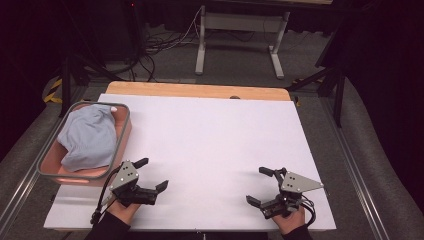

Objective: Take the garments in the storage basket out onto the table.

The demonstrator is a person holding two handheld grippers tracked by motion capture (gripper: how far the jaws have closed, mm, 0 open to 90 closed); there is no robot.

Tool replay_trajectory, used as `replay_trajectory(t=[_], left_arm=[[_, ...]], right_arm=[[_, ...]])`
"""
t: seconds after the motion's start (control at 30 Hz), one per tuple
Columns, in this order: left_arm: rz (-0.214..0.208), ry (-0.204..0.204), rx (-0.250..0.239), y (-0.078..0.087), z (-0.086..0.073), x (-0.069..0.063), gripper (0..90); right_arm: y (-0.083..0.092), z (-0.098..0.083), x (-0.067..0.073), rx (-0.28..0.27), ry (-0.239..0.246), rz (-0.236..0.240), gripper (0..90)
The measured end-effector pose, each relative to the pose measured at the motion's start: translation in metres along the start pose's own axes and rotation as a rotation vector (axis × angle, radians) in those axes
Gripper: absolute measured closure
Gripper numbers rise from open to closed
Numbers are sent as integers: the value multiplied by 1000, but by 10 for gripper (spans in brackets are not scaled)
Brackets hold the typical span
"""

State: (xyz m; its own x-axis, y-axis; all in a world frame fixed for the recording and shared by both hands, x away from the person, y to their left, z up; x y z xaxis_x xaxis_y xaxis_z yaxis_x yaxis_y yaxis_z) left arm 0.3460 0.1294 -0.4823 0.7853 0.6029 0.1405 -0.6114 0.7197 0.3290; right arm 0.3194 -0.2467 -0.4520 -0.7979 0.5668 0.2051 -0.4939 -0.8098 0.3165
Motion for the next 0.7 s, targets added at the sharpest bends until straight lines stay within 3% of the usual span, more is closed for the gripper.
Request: replay_trajectory(t=[0.4, 0.7], left_arm=[[-19, -5, 25, 0, 1, -1, 3], [-51, -39, 37, 2, 10, -8, 5]], right_arm=[[0, 0, 1, 3, -3, 8, 0], [-1, -1, 0, 5, -4, 10, 0]])
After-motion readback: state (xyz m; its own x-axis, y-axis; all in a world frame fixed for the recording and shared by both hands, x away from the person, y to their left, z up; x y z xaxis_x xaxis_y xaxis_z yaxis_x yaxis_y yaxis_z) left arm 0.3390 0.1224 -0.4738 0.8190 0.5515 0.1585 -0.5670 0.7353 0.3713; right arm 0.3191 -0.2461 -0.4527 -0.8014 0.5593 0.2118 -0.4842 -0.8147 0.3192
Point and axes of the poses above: each handheld gripper's, and its own axes: y roughly backward along the jaws, z roughly out of its top, x roughly to its left, the point moved 5 cm from there along -y, roughly forward along the jaws, and after that the axes turned 13 degrees about -y, right-handed, at the moved point
